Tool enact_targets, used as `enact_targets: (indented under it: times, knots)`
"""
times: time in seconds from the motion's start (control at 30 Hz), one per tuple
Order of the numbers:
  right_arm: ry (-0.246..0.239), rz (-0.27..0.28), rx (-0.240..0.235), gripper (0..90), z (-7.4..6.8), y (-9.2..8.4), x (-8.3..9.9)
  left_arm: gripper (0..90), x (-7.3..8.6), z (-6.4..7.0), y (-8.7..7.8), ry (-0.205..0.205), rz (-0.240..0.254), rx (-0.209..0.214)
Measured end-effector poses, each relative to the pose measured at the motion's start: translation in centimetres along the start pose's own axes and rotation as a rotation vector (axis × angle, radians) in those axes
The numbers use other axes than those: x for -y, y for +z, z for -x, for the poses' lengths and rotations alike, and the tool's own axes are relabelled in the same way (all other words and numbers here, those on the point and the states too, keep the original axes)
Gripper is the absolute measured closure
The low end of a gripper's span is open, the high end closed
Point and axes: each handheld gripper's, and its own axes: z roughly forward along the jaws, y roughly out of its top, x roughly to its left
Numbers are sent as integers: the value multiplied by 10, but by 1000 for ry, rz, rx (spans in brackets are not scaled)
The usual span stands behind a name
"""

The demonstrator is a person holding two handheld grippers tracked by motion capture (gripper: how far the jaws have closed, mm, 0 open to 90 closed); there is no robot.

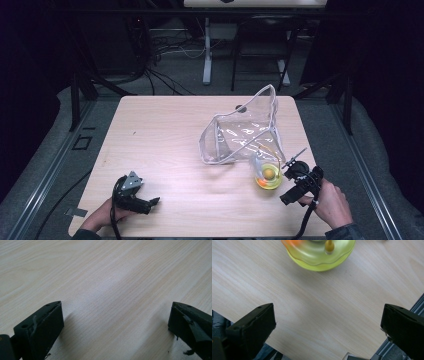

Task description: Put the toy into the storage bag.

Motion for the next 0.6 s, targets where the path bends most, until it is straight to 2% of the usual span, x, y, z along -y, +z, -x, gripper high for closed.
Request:
enact_targets:
  times: [0.23, 0.37, 0.6]
  knots:
    - [-6, 20, 2, 0, 1, -10, -9, 0, 0, 0, 0, 0, 0, 0]
    - [-26, 10, 0, 0, 1, -16, -15, 0, 0, 0, 0, -4, 1, 0]
    - [-31, 17, 8, 0, 2, -21, -22, 0, 0, 0, 0, -3, 1, 0]
